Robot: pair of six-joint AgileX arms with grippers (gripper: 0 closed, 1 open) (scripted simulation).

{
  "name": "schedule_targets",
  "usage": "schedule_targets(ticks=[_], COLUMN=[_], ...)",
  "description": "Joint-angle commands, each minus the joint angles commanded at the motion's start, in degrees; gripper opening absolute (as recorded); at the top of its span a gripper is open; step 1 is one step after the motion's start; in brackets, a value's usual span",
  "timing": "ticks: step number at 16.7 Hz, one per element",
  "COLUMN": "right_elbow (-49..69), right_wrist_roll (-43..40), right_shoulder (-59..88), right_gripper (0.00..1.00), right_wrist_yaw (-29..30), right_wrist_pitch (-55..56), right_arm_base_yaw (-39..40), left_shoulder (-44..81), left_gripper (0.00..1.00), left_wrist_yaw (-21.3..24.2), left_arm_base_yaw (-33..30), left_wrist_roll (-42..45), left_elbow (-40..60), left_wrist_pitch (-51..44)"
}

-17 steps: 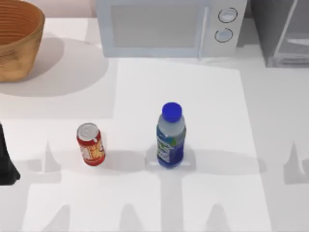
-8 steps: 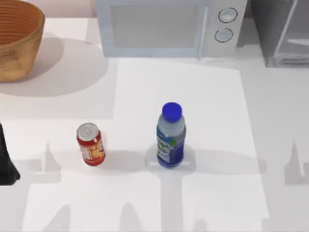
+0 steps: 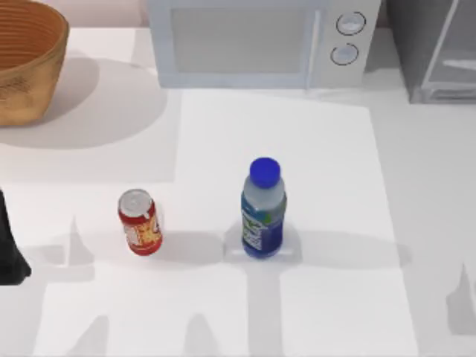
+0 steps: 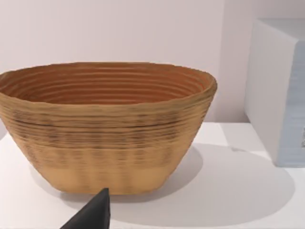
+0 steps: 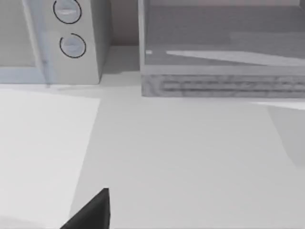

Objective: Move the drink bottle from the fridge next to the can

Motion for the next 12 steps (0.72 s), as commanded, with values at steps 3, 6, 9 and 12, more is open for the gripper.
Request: schedule_targets(ticks=[3,6,9,12], right_elbow=[6.18,11.40,14.88,15.76], right_wrist_roll=[-0.12,-0.33,-0.54,-0.60], right_shoulder=[-7.60,-13.95,-18.13,-19.17], right_gripper=[1.00,1.00,1.00,1.00], right_wrist_yaw=[0.00,0.02,0.06,0.07], right_wrist_pitch=[-15.32,-27.31,-34.22,-35.77], right_arm_base_yaw=[-0.08,-0.18,-0.26,-0.29], left_shoulder=[0.00,0.00,0.00,0.00], left_gripper=[1.00,1.00,1.00,1.00], left_wrist_yaw=[0.00,0.00,0.00,0.00], left_arm_base_yaw=[0.00,0.00,0.00,0.00], left_wrist_roll=[0.00,0.00,0.00,0.00], left_elbow=[0.00,0.00,0.00,0.00], left_wrist_pitch=[0.00,0.00,0.00,0.00])
